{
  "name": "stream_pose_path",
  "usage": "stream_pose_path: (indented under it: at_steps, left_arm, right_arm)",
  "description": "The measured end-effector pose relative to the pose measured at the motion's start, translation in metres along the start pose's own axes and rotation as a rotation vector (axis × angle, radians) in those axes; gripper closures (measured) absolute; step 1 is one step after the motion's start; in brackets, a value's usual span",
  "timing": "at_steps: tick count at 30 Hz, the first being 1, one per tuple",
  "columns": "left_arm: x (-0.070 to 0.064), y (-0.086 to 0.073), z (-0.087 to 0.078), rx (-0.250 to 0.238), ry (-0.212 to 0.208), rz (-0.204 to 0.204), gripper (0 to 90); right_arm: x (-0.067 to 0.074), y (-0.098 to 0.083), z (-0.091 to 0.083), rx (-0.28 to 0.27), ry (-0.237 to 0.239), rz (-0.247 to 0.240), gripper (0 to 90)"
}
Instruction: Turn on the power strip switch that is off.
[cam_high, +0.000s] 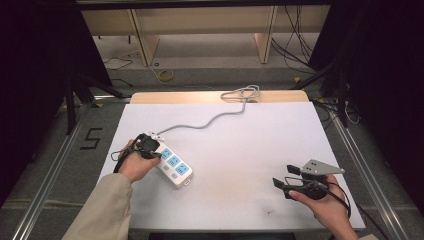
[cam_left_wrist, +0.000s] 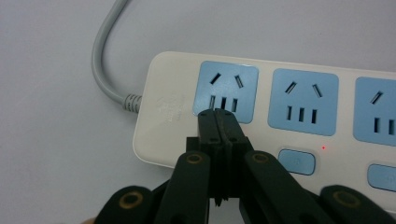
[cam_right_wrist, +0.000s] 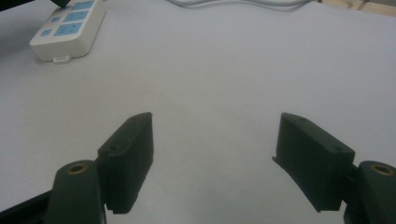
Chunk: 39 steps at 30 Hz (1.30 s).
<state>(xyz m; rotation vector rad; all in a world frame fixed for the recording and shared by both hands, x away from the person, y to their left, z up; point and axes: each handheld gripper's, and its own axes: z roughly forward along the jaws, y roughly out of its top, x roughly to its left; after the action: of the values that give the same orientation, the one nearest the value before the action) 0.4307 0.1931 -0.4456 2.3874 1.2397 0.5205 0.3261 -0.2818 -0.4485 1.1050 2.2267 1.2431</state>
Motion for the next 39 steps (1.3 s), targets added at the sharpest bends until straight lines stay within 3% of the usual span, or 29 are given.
stream_pose_path:
  at_steps: [19,23,39]
  left_arm:
    - [0.0001,0.0033,0.0016,0.016,0.0,-0.013,89.9]
    - [0.0006,0.0031,0.0017,0.014,-0.003,-0.032,89.9]
    - [-0.0011,0.0035,0.0017,0.022,0.01,-0.025,90.0]
  right_arm:
    - [0.0007,-0.0004,0.0005,0.007,0.004,-0.003,28.2]
    - [0.0006,-0.0006,0.0001,0.008,0.002,-0.002,28.1]
    - [0.0009,-0.0009,-0.0003,0.009,0.002,-0.008,28.2]
